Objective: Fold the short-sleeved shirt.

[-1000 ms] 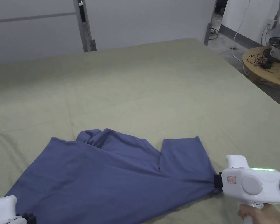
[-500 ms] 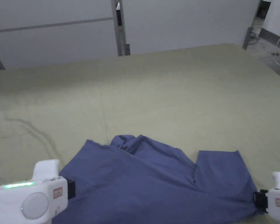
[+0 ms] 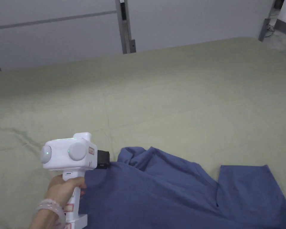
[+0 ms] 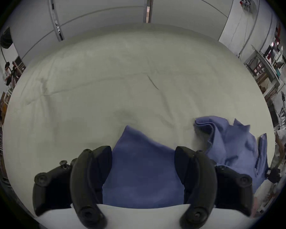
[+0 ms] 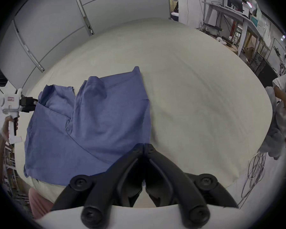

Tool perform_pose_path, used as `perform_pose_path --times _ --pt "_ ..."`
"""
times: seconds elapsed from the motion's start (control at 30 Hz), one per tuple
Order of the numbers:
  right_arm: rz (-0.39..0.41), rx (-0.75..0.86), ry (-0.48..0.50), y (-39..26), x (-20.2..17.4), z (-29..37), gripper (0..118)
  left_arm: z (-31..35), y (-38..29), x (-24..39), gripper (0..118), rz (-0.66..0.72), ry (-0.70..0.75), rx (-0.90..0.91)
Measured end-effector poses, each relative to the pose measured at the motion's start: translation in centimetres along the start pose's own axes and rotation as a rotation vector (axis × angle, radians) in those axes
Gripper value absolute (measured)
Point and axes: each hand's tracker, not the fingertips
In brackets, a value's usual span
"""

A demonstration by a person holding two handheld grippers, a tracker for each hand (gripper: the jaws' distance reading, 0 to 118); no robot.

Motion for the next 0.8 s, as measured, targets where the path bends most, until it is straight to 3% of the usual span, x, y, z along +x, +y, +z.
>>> perform_pose_path --times 0.13,0.2,0.43,0.53,0.8 --pt "0.013 -0.007 -0.003 0.0 -0.2 -0.1 1 -1.2 0.2 0.1 72 -0.015 0.016 -0.016" --pt "0.011 -0.013 0.002 0.1 -0.1 -0.4 1 -0.4 0.1 0.4 6 -0.045 0.009 0.035" --pt "0.019 0.036 0.021 1.7 -1.2 1.3 1 1.9 0.3 0.1 6 -0.073 0.021 0.021" --pt "0.0 0.078 0.046 3.6 -1.5 2.6 1 6.2 0.9 -1.0 6 -0.053 0.001 0.087" --pt "0.082 0.209 0.103 9.4 -5.2 7.3 1 21.4 1.0 -3.8 6 -0.031 0.117 0.282"
